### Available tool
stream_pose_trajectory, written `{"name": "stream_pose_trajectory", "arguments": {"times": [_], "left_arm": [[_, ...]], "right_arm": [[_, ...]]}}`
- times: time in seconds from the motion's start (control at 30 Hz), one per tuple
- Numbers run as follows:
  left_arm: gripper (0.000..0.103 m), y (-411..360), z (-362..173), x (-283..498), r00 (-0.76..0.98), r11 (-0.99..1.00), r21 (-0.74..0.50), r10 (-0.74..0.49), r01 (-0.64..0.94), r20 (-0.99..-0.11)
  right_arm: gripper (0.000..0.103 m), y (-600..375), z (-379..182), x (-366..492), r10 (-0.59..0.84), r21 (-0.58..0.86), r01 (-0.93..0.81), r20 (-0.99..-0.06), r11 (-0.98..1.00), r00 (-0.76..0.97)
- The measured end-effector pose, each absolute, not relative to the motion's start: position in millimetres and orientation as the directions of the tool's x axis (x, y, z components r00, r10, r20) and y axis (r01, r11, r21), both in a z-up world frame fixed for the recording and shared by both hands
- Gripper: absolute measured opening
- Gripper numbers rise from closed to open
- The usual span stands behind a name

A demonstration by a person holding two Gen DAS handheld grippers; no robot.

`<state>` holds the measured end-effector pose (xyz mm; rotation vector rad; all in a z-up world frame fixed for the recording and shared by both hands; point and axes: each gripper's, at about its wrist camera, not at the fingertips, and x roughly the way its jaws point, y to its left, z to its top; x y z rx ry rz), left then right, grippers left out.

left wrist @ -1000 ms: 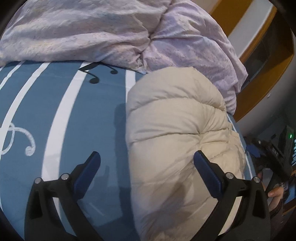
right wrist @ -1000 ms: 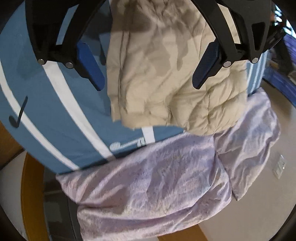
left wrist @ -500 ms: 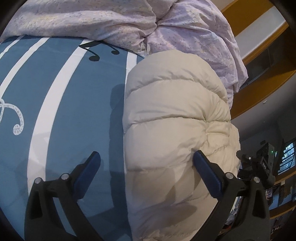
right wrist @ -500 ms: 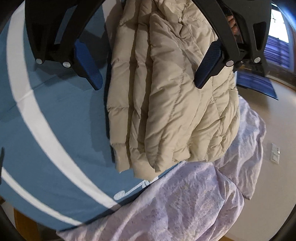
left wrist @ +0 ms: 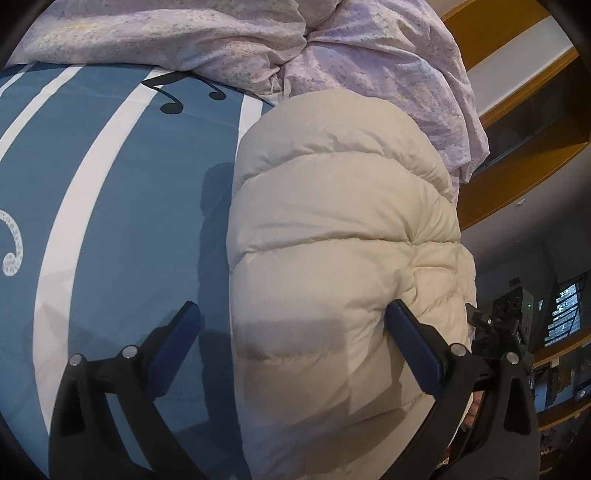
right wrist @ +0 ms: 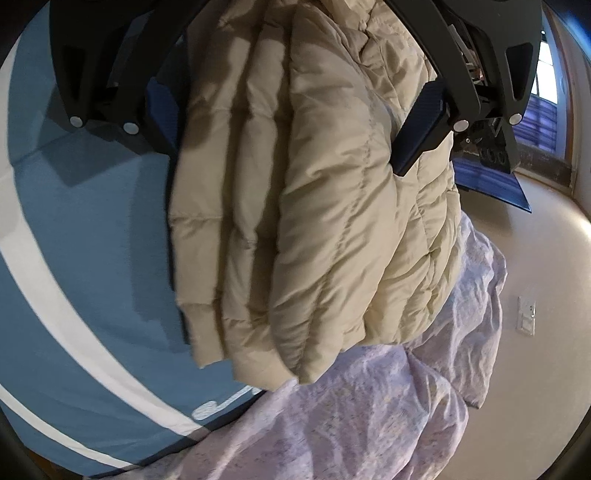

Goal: Fold large clothes
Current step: 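Open the right tool and release the folded jacket, then close the left tool on the end of the folded jacket bundle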

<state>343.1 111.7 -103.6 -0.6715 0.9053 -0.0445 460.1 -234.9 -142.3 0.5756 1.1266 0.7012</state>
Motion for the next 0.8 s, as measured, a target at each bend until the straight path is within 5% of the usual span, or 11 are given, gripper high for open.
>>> {"name": "stream_pose_trajectory", "arguments": {"times": [0.53, 0.67, 0.8], "left_arm": [[0.100, 110, -119, 372, 0.616, 0.682, -0.697, -0.455, -0.223, -0.643], [0.087, 105, -118, 372, 0.626, 0.670, -0.712, -0.465, -0.213, -0.626], [0.061, 108, -112, 365, 0.653, 0.660, -0.727, -0.469, -0.189, -0.595]], "right_arm": [[0.101, -218, -144, 463, 0.792, 0.748, -0.263, -0.556, 0.609, 0.252], [0.079, -217, -147, 462, 0.825, 0.780, -0.271, -0.517, 0.564, 0.229], [0.051, -217, -143, 457, 0.861, 0.804, -0.310, -0.459, 0.507, 0.218]]}}
